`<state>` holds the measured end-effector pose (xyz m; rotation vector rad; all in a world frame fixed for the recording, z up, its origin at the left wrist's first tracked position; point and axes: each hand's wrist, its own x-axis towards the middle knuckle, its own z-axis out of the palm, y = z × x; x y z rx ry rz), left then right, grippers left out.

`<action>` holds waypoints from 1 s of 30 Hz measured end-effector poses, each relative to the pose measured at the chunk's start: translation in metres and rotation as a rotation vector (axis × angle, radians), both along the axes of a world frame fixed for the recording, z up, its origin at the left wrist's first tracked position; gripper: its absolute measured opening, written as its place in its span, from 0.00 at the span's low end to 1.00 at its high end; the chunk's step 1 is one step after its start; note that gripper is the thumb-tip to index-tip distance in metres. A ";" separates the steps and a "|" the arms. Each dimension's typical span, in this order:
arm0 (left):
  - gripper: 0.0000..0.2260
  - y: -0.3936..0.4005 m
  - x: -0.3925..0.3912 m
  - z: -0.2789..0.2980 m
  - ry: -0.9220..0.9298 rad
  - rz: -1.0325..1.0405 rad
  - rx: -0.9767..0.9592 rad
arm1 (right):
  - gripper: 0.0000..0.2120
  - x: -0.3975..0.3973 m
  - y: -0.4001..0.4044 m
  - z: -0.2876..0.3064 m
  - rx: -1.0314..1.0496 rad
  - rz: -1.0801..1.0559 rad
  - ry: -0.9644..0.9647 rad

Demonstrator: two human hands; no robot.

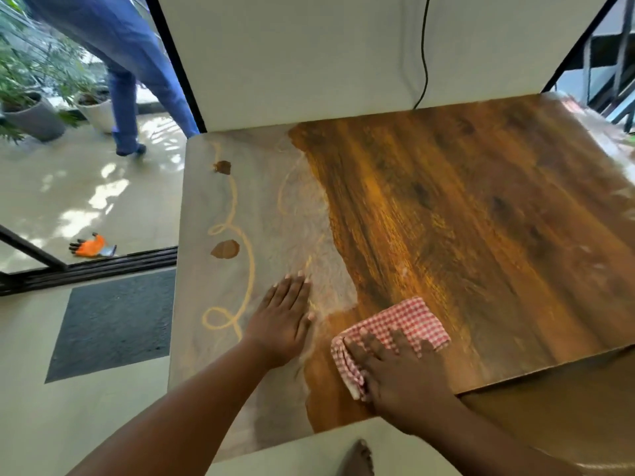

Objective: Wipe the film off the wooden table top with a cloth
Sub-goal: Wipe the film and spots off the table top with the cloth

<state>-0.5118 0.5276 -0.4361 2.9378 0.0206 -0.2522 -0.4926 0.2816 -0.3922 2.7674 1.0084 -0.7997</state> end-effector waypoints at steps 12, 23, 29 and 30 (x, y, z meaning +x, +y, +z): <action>0.31 0.003 0.004 0.019 0.035 -0.014 0.024 | 0.28 0.037 0.060 -0.010 0.119 0.143 -0.106; 0.28 0.029 0.053 0.016 0.022 0.001 0.084 | 0.27 0.064 0.075 -0.006 0.048 -0.024 -0.075; 0.28 0.043 0.075 0.014 -0.048 -0.023 0.057 | 0.25 -0.004 0.075 0.011 0.073 0.182 -0.015; 0.27 0.045 0.076 0.013 -0.047 -0.023 0.048 | 0.24 -0.004 0.067 0.014 0.062 0.168 -0.026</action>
